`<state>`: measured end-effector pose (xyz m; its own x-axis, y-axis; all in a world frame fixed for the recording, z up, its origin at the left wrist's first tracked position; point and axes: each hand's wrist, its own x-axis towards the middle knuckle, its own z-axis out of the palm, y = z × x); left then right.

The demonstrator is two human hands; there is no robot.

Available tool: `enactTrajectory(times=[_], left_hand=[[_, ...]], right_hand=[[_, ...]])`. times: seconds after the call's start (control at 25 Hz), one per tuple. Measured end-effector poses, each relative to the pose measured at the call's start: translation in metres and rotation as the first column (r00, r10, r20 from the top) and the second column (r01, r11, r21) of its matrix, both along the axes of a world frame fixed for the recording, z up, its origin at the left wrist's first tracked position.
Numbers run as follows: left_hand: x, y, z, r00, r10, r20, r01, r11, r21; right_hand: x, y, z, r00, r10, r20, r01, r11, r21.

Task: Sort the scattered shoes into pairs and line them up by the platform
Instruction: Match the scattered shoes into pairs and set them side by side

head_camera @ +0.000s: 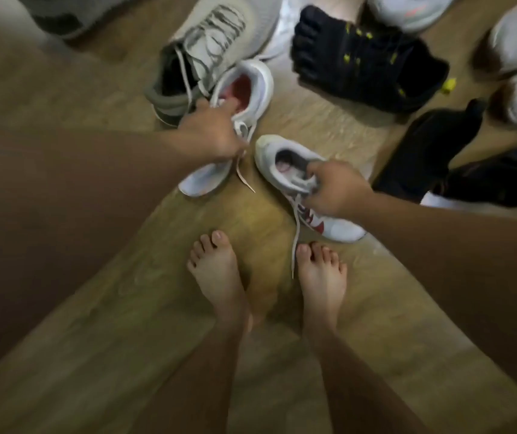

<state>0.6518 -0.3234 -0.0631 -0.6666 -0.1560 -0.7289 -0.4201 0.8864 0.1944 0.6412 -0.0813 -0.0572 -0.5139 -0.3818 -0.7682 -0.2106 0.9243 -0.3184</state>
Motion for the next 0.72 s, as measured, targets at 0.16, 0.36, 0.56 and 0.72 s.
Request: enactTrajectory(times=[0.16,0.36,0.56,0.72], left_hand=[[-0.006,-0.01,0.041,1.0,0.009,-0.018,-0.006,0.986,0.164],[-0.019,0.024,0.129,0.91,0.341,0.236,-0.412,0.687,0.598],[-0.062,0.04,0.19,0.841,0.505,0.193,-0.498,0.585,0.64],[-0.077,0.071,0.196,0.909,0.415,0.038,-0.379,0.785,0.49]], right_hand=[[-0.013,0.032,0.045,0.395,-0.805,0.443,0.904,0.427,-0.03],[-0.038,0.074,0.131,-0.126,-0.702,0.701,0.992,-0.085,0.093],[-0.059,0.098,0.174,0.082,-0.777,0.624,0.996,0.054,-0.064],[-0.062,0.125,0.177,0.155,-0.897,0.413,0.981,0.09,-0.173]])
